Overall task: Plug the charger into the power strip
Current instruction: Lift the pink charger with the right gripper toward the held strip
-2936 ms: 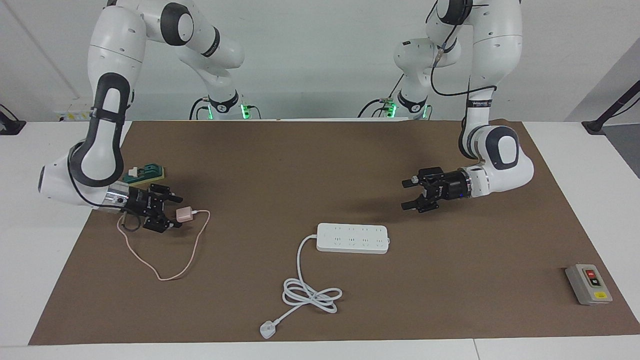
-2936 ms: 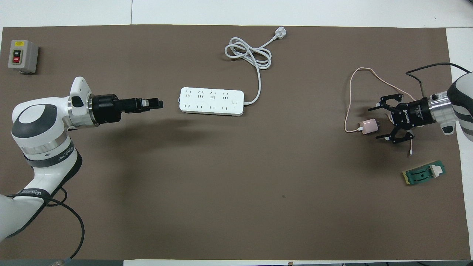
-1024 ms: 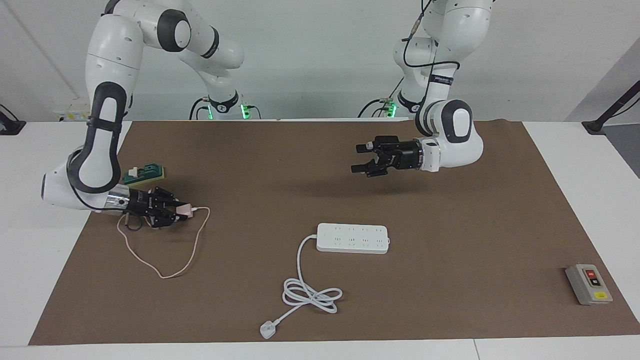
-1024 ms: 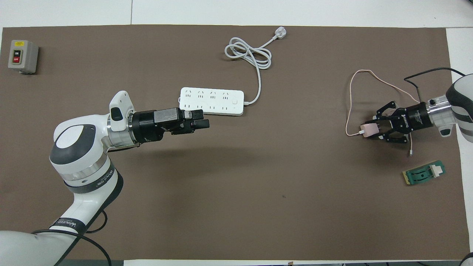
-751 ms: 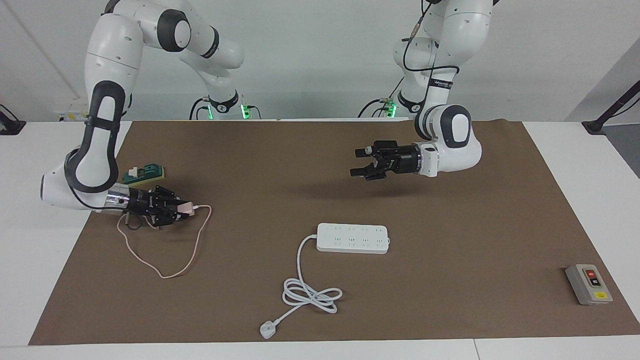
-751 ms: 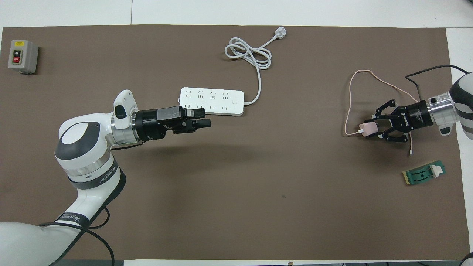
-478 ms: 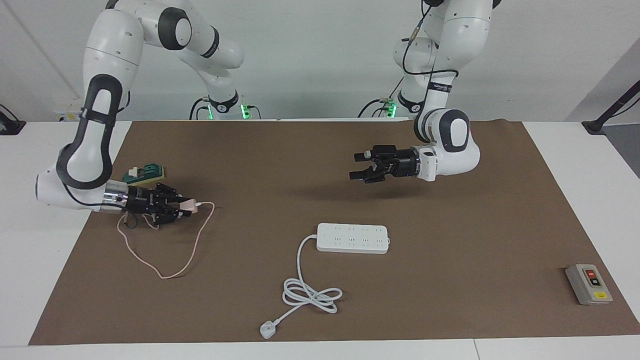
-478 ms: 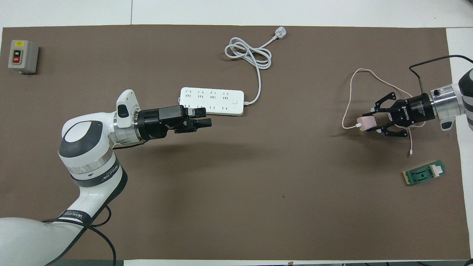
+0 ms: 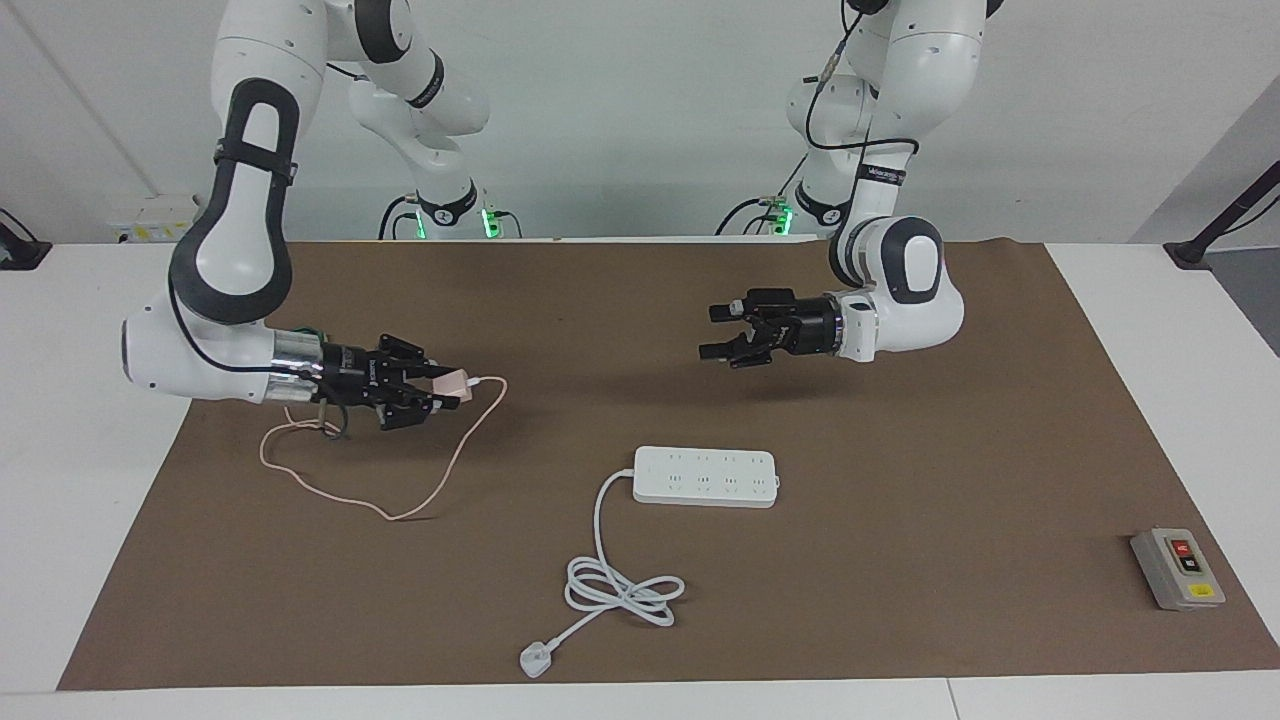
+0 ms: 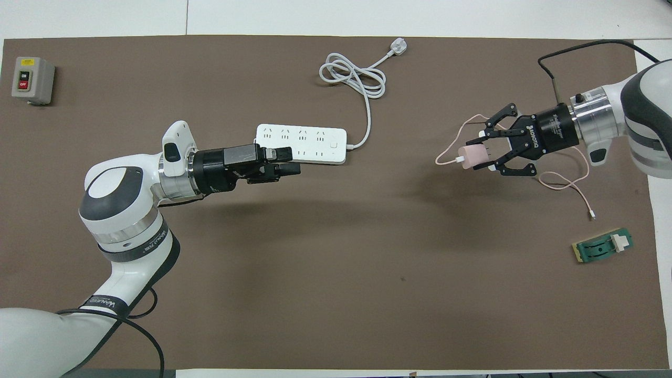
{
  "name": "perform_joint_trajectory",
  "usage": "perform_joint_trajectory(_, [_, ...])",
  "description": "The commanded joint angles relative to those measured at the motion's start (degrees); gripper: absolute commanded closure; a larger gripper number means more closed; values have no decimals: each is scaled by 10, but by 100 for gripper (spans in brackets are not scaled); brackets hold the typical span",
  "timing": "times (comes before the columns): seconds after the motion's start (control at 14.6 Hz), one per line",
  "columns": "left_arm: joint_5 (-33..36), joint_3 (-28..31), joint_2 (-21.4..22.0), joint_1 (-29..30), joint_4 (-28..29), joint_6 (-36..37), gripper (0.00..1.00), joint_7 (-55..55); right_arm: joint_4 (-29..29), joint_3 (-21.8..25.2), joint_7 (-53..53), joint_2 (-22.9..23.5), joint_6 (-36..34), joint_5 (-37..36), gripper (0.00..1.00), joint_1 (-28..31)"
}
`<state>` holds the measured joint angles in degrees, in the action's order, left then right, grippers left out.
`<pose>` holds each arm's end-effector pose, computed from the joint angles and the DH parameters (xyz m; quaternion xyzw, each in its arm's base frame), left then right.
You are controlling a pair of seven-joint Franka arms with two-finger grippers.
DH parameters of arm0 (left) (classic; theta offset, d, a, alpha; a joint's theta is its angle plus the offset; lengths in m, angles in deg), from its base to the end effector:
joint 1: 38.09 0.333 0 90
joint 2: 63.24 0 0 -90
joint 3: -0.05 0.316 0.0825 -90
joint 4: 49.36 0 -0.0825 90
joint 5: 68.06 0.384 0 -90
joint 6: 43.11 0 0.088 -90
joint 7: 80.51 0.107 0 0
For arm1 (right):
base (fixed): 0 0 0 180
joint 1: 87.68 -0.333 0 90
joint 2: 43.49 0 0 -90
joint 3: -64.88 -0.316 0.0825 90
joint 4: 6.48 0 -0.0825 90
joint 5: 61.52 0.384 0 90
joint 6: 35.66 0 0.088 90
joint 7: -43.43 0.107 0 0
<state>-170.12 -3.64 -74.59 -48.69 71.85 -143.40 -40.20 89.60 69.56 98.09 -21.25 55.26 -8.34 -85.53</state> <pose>0.5333 -0.2250 0.3713 0.6910 0.0317 -0.0142 0.7220 0.6278 0.0154 0.3846 -0.6948 0.5451 0.3626 0.2976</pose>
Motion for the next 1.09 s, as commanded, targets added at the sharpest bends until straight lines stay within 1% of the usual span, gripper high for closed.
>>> perform_joint_trajectory(0.0, [8,5,-17,1,-17,21,0,-2,20,0,34,-25,39,33,98,-34])
perform_joint_trajectory(0.27, [8,5,-18,1,-19,16,0,-3,46,0,91,-69,101,69,98,-116])
perform_joint_trajectory(0.55, [8,6,-20,0,-32,9,0,-8,55,0,114,-75,178,73,100,-184])
perform_joint_trajectory(0.68, [8,6,-19,-3,-32,-2,0,-4,73,0,113,-80,222,96,100,-209])
perform_joint_trajectory(0.82, [7,6,-18,-4,-32,-13,0,-4,74,0,114,-80,248,113,100,-230])
perform_joint_trajectory(1.02, [7,5,-15,-13,-32,-65,0,-4,71,0,131,-79,265,122,100,-246])
